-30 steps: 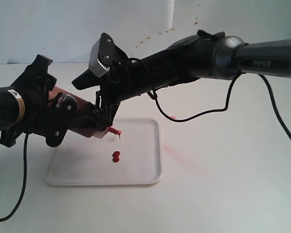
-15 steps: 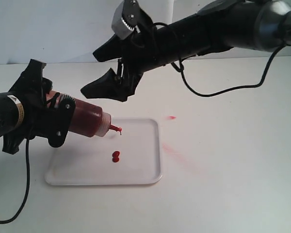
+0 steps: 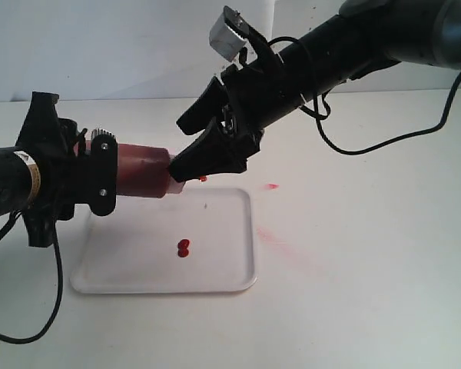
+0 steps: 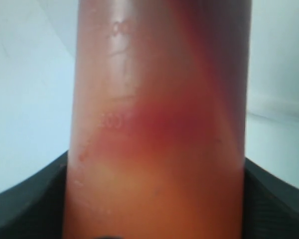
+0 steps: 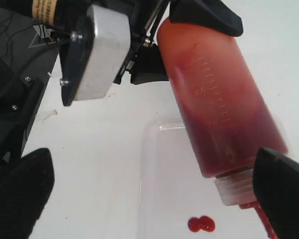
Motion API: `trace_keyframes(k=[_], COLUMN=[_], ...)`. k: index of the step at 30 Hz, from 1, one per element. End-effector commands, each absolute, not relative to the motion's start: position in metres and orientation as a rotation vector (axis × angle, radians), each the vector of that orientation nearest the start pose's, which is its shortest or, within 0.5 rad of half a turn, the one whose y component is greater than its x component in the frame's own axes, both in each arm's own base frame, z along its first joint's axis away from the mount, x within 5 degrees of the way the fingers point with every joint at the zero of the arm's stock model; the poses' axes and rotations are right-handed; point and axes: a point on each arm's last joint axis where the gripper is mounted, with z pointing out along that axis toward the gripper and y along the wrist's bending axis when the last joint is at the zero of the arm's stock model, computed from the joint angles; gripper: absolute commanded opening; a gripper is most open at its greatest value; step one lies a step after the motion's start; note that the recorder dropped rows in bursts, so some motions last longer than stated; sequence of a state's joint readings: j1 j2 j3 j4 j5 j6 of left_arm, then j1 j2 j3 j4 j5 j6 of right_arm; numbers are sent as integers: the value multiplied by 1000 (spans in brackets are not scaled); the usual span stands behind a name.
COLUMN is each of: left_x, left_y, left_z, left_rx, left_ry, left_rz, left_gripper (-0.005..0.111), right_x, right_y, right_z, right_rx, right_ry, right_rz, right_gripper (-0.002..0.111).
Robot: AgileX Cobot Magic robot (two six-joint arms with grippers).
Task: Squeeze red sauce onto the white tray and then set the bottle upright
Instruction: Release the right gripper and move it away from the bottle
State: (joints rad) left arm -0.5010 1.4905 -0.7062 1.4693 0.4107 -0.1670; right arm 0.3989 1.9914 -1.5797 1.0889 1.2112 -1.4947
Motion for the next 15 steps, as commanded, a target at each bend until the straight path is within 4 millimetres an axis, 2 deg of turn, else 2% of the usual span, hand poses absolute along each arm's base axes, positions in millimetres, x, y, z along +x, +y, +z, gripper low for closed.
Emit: trace_keyframes(k=[1, 7, 12, 15], left_x=[261, 252, 244, 238], left_y=[-106, -102, -98, -94], left_z=[224, 227, 225, 235], left_rx=[1550, 1518, 1480, 1407], left_ry=[1705, 1702, 1736, 1737], left_rz=[763, 722, 704, 685], left_gripper=[0, 0, 0, 0], right_x=[353, 363, 376, 382], right_y=[223, 204, 178, 165], right_z=[262, 261, 261, 258], right_rx=[-1607, -1572, -1504, -1477], right_ry=[1740, 1775, 1819, 1848], right_rz=[1081, 1043, 1006, 984], right_gripper=[105, 105, 105, 105])
